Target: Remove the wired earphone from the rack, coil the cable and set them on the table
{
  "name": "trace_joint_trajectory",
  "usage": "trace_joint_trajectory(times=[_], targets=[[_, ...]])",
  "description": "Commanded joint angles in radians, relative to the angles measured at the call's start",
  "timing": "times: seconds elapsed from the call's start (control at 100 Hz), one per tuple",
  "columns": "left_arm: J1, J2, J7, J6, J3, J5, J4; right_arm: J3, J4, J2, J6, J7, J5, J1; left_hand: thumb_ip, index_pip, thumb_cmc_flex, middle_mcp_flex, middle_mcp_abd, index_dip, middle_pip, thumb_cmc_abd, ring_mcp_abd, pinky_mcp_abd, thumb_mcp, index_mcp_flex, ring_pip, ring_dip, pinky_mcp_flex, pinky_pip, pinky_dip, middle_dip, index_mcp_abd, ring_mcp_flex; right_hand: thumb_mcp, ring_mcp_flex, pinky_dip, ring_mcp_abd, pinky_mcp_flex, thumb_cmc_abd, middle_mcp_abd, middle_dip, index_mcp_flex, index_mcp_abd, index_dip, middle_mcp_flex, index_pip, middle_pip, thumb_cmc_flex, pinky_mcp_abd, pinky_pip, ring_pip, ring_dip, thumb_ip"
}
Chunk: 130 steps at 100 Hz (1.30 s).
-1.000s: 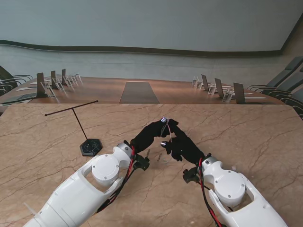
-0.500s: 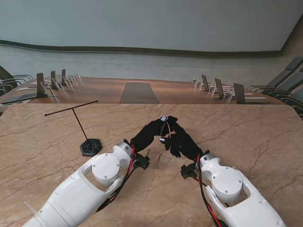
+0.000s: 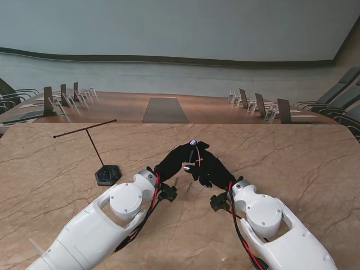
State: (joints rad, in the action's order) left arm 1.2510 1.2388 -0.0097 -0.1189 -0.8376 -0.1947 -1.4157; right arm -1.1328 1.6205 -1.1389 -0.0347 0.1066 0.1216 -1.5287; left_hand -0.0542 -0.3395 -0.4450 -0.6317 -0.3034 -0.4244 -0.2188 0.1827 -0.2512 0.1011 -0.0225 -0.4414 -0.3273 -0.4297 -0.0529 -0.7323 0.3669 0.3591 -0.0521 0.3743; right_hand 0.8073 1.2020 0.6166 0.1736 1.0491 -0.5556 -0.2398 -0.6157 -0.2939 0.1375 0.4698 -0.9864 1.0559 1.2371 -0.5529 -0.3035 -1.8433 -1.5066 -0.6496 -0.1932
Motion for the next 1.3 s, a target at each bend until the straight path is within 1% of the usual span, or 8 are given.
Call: trace_joint_trajectory(times=[0.0, 0.09, 0.16, 0.35, 0.57, 1.11, 1.2, 1.29], targets=[[0.005, 0.016, -0.006, 0.005, 0.009, 0.002, -0.008, 0.026, 0.02, -0.021, -0.002, 0.01, -0.012, 0.001, 0.004, 0.017, 0.005, 0.034, 0.024, 0.014, 0.012, -0.015, -0.052, 0.07, -0.017, 0.0, 0.028, 0.012, 0.027, 0.065, -0.022, 0.002, 0.118, -0.025, -0.003, 0.067, -0.083, 0.104, 0.11, -0.036, -0.009, -0.023, -0.217, 0.267, 0.004, -0.043, 0.187, 0.048, -0.029, 0.124, -0.232, -0.136, 0.015, -0.005], [0.006, 0.016, -0.006, 0.003, 0.009, 0.001, -0.008, 0.031, 0.011, -0.028, 0.002, -0.015, -0.012, 0.004, 0.004, 0.016, 0.004, 0.031, 0.023, 0.014, 0.012, -0.016, -0.053, 0.071, -0.017, -0.002, 0.027, 0.01, 0.027, 0.064, -0.021, 0.004, 0.117, -0.024, 0.043, 0.093, -0.1, 0.11, 0.138, -0.002, -0.014, -0.024, -0.277, 0.273, 0.043, -0.076, 0.217, 0.051, -0.046, 0.115, -0.25, -0.148, 0.02, 0.043], [0.007, 0.015, -0.007, 0.004, 0.009, 0.002, -0.009, 0.033, 0.003, -0.034, 0.003, -0.032, -0.004, 0.004, 0.004, 0.018, 0.005, 0.035, 0.025, 0.015, 0.015, -0.014, -0.052, 0.069, -0.017, 0.002, 0.028, 0.01, 0.028, 0.064, -0.021, 0.004, 0.117, -0.027, 0.112, 0.093, -0.077, 0.118, 0.139, -0.031, -0.022, -0.025, -0.311, 0.283, 0.088, -0.088, 0.219, 0.053, -0.031, 0.106, -0.251, -0.157, 0.013, 0.078], [0.017, 0.012, -0.007, 0.003, -0.001, 0.006, -0.017, 0.017, -0.01, -0.038, 0.008, -0.056, -0.018, -0.007, 0.004, 0.025, 0.008, 0.037, 0.025, 0.018, 0.016, -0.014, -0.051, 0.066, -0.018, 0.017, 0.03, 0.009, 0.03, 0.067, -0.023, 0.006, 0.086, -0.03, 0.393, 0.093, -0.03, 0.126, 0.142, -0.095, -0.04, -0.044, -0.391, 0.318, 0.351, -0.107, 0.198, 0.067, 0.079, 0.105, -0.251, -0.175, -0.008, 0.165], [0.031, 0.006, -0.002, 0.004, -0.016, 0.02, -0.029, -0.019, -0.026, -0.042, 0.01, -0.072, -0.012, -0.022, 0.006, 0.022, 0.008, 0.033, 0.022, 0.021, 0.016, -0.017, -0.055, 0.068, -0.016, 0.018, 0.03, 0.009, 0.031, 0.069, -0.024, 0.008, 0.034, -0.031, 0.555, 0.09, -0.03, 0.162, 0.137, -0.13, -0.08, -0.056, -0.508, 0.296, 0.536, -0.11, 0.149, 0.064, 0.107, 0.052, -0.251, -0.172, -0.004, 0.166], [0.035, -0.003, -0.016, 0.012, -0.021, 0.039, -0.04, -0.022, -0.099, -0.065, -0.026, -0.205, -0.132, 0.033, 0.007, 0.009, 0.002, 0.023, 0.023, 0.021, 0.016, -0.016, -0.059, 0.069, -0.015, -0.01, 0.024, 0.004, 0.029, 0.064, -0.022, 0.014, -0.014, -0.025, 0.525, 0.09, -0.044, 0.168, 0.135, -0.116, -0.102, -0.05, -0.495, 0.301, 0.557, -0.099, 0.118, 0.056, 0.079, 0.05, -0.249, -0.169, 0.006, 0.157], [0.031, -0.001, -0.016, 0.015, -0.018, 0.037, -0.037, -0.015, -0.089, -0.066, -0.029, -0.203, -0.121, 0.034, 0.007, 0.011, -0.003, 0.027, 0.023, 0.024, 0.018, -0.018, -0.058, 0.067, -0.014, -0.017, 0.026, 0.005, 0.032, 0.064, -0.022, 0.014, -0.033, -0.03, 0.506, 0.089, -0.051, 0.183, 0.133, -0.108, -0.107, -0.045, -0.494, 0.312, 0.525, -0.101, 0.1, 0.05, 0.071, 0.029, -0.244, -0.156, 0.013, 0.157], [0.027, 0.001, -0.013, 0.017, -0.015, 0.034, -0.034, -0.004, -0.074, -0.066, -0.028, -0.196, -0.103, 0.033, 0.007, 0.013, -0.007, 0.041, 0.028, 0.026, 0.021, -0.018, -0.046, 0.055, -0.013, -0.023, 0.033, 0.009, 0.039, 0.072, -0.026, 0.013, -0.052, -0.044, 0.49, 0.088, -0.056, 0.198, 0.132, -0.108, -0.106, -0.037, -0.498, 0.315, 0.42, -0.114, 0.077, 0.042, 0.044, 0.011, -0.245, -0.15, 0.016, 0.169]])
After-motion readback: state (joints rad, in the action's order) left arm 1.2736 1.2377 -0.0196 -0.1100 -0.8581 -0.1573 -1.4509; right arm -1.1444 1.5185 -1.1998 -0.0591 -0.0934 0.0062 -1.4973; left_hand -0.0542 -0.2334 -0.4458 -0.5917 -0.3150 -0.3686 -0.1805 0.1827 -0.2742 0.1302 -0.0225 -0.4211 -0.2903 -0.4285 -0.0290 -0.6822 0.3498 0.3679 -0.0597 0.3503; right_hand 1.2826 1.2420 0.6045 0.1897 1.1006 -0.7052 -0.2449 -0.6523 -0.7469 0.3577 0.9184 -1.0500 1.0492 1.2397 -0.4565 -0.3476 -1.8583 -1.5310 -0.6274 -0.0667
